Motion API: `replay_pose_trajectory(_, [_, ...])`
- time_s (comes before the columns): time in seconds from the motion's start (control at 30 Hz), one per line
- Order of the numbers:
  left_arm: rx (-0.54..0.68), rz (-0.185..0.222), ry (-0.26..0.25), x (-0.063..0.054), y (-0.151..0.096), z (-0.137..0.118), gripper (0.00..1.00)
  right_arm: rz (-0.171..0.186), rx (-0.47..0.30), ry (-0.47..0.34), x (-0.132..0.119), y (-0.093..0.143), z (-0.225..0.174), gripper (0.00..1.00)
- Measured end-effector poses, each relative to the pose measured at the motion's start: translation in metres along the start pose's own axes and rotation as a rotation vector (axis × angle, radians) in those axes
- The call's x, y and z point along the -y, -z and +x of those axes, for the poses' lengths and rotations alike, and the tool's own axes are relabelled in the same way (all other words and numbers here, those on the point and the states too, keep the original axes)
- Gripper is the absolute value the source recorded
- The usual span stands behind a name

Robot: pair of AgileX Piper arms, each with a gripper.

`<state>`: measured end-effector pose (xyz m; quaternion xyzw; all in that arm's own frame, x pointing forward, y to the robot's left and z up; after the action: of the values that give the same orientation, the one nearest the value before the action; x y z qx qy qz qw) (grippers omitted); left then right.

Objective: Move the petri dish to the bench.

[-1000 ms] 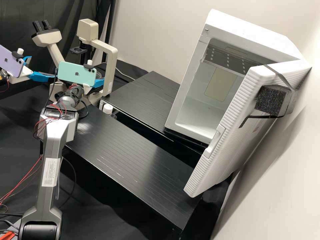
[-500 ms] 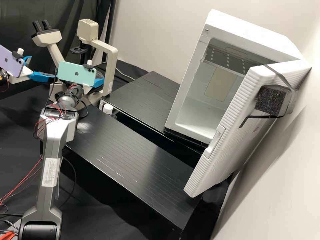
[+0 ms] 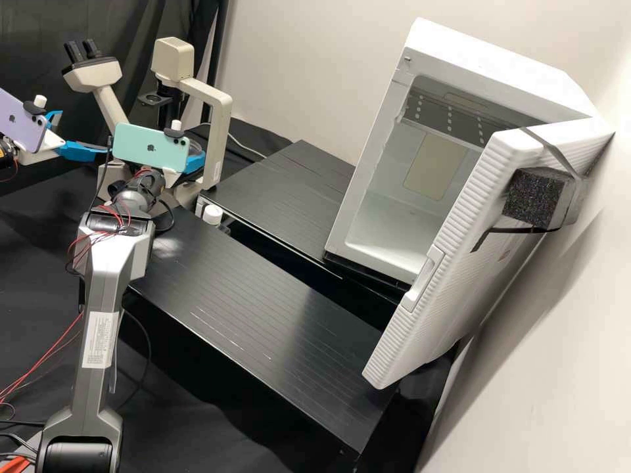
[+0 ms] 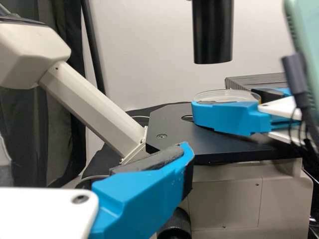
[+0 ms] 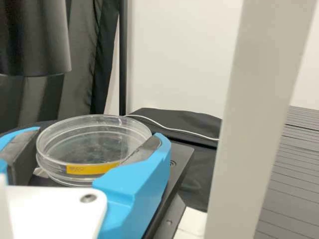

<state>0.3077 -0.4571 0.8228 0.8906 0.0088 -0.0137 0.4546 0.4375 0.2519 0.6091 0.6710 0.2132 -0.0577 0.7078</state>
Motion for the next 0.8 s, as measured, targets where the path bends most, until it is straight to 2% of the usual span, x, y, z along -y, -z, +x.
replay_pose_trajectory(0.27, [0.0, 0.0, 0.0, 0.0, 0.0, 0.0, 1.0, -0.012, -0.047, -0.051, -0.019, 0.001, -0.031, 0.0])
replay_pose_trajectory(0.43, [0.0, 0.0, 0.0, 0.0, 0.0, 0.0, 1.0, -0.069, -0.073, -0.069, -0.028, 0.003, -0.06, 0.0])
replay_pose_trajectory(0.5, [0.0, 0.0, 0.0, 0.0, 0.0, 0.0, 1.0, -0.076, -0.087, -0.083, -0.032, 0.003, -0.074, 0.0])
replay_pose_trajectory(0.67, [0.0, 0.0, 0.0, 0.0, 0.0, 0.0, 1.0, -0.09, -0.123, -0.167, -0.048, 0.002, -0.111, 0.0])
replay_pose_trajectory(0.8, [0.0, 0.0, 0.0, 0.0, 0.0, 0.0, 1.0, -0.11, -0.126, -0.238, -0.062, -0.011, -0.149, 0.0])
